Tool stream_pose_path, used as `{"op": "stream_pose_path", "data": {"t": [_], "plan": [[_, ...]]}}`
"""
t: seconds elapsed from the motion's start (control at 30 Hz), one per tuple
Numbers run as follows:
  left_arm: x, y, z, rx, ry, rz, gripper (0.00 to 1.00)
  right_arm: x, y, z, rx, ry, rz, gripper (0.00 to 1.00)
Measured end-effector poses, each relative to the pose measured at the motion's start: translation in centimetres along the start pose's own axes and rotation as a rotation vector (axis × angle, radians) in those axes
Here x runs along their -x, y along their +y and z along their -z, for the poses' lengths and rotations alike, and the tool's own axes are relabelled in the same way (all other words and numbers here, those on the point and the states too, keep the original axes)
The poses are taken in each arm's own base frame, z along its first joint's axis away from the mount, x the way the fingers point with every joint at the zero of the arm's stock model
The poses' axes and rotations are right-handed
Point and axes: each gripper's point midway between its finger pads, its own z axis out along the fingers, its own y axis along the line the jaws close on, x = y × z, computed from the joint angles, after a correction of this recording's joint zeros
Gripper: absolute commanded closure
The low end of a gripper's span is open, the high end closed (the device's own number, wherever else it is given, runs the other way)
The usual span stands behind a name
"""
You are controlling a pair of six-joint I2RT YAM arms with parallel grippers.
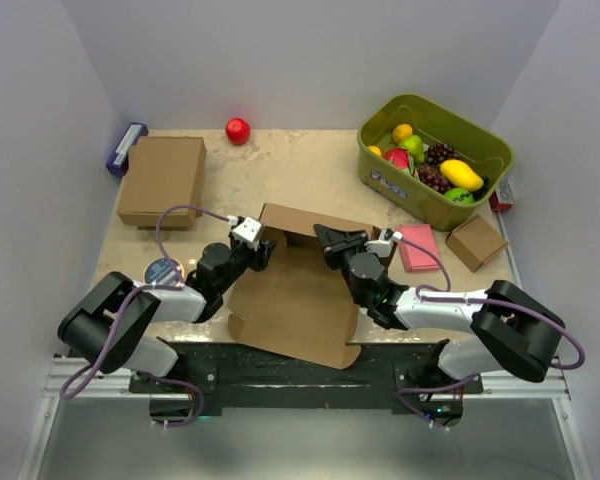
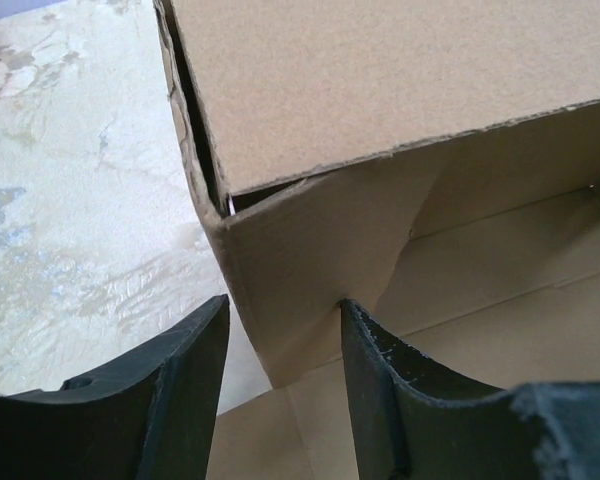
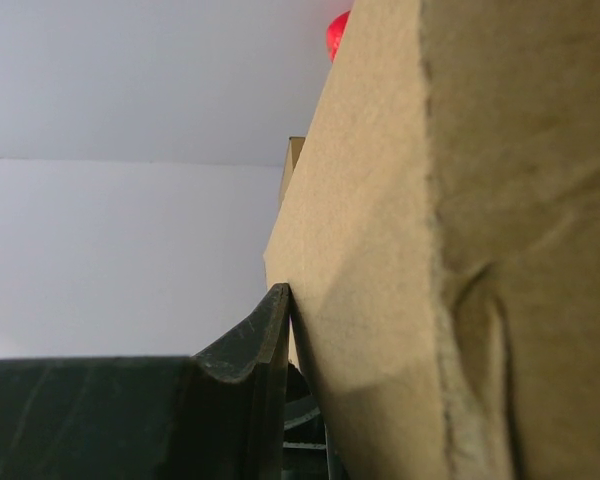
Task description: Fold the paper box
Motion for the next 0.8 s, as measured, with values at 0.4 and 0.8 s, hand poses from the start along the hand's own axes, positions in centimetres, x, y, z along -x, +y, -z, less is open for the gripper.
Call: {"op": "stream_pose_path", "data": {"t": [0.4, 0.8], "plan": [[0.1, 0.8, -0.8, 0.031, -0.028, -0.016, 0.76, -0.5, 0.1, -0.1, -0.008, 0.021, 0.007, 0.81], [0.0, 1.8, -0.9, 0.143, -0.02, -0.016, 0.97, -0.5, -0.1, 0.0, -0.016, 0.021, 0.01, 0.81]]}}
